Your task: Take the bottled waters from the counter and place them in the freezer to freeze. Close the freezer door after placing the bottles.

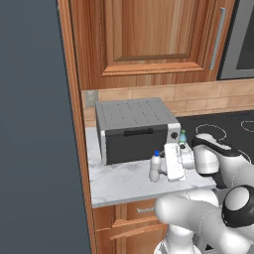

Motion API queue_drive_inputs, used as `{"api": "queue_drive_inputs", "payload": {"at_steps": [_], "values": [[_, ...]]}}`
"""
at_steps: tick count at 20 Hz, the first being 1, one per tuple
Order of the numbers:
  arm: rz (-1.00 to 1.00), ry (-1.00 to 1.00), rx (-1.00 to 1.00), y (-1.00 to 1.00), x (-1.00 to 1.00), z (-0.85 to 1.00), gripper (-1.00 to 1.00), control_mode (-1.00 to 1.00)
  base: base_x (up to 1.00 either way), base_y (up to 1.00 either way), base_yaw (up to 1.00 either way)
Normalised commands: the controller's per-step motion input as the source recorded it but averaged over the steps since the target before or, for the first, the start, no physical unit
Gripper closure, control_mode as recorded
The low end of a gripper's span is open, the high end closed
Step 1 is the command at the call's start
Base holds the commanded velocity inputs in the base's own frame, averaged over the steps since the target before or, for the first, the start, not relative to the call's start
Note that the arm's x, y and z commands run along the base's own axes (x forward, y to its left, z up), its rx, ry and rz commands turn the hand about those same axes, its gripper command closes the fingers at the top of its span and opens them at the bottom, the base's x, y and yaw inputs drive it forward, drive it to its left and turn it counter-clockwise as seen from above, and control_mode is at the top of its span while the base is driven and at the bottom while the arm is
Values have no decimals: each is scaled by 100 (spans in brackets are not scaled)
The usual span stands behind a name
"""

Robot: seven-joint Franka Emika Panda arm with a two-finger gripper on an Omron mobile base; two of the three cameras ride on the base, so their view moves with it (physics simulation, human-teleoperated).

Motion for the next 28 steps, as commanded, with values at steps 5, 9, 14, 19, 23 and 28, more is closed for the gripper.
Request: {"api": "queue_drive_inputs", "payload": {"at_steps": [5, 9, 14, 19, 23, 28], "values": [[0, 1, 0, 11, 7, -1, -100, -100, 0, 0, 0], [0, 1, 0, 15, 4, -2, 100, -100, 0, 0, 0], [0, 0, 0, 0, 0, 0, 100, -100, 0, 0, 0], [0, -6, 0, 0, -20, 1, 100, -100, 0, 0, 0], [-1, -19, 0, 0, -61, 40, 100, -100, 0, 0, 0], [-6, -21, -1, 11, -78, 76, 100, -100, 0, 0, 0]]}}
